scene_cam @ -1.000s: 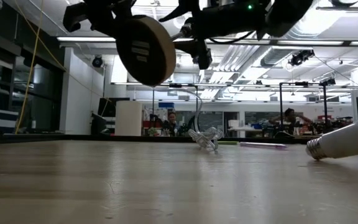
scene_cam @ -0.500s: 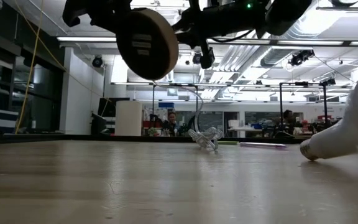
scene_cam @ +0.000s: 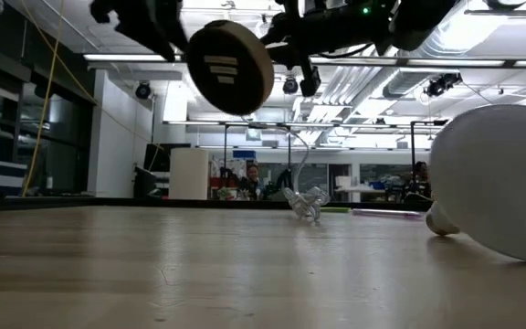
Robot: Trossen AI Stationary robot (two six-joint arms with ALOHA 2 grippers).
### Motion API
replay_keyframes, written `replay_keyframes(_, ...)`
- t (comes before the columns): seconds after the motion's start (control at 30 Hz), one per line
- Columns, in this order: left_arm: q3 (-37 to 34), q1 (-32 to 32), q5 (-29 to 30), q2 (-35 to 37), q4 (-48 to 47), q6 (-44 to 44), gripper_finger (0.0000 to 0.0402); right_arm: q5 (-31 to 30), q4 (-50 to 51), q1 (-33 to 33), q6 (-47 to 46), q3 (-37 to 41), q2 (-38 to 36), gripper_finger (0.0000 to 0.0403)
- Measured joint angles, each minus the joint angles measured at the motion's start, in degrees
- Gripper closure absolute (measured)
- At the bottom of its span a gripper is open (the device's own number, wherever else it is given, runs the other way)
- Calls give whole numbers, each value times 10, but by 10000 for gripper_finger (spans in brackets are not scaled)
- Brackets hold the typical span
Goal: Screw lightbulb
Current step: Insert the light bulb into the lamp
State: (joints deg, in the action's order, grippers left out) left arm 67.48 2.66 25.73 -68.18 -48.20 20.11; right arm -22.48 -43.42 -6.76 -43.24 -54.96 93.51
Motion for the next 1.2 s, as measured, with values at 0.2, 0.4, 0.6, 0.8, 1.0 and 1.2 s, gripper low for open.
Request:
replay_keyframes(0.2, -110, -6, -33, 103, 160, -339, 90, -15, -73, -27, 13, 0, -2, 373)
replay_keyframes(0.4, -269, -9, 32, 172, 537, -649, 90, -24, -76, -39, 32, 0, -1, 373)
replay_keyframes(0.6, -291, -26, 85, 148, 606, -944, 90, -73, -49, -39, 87, -19, -1, 373)
replay_keyframes(0.8, -290, -30, 124, 111, 601, -1079, 90, -75, 57, -39, 173, -74, -1, 373)
replay_keyframes(1.0, -291, -55, 145, 95, 613, -1111, 90, -42, 81, -37, 223, -97, -1, 373)
replay_keyframes(1.2, -270, -84, 121, 82, 608, -1095, 90, -38, 106, -28, 247, -99, -1, 373)
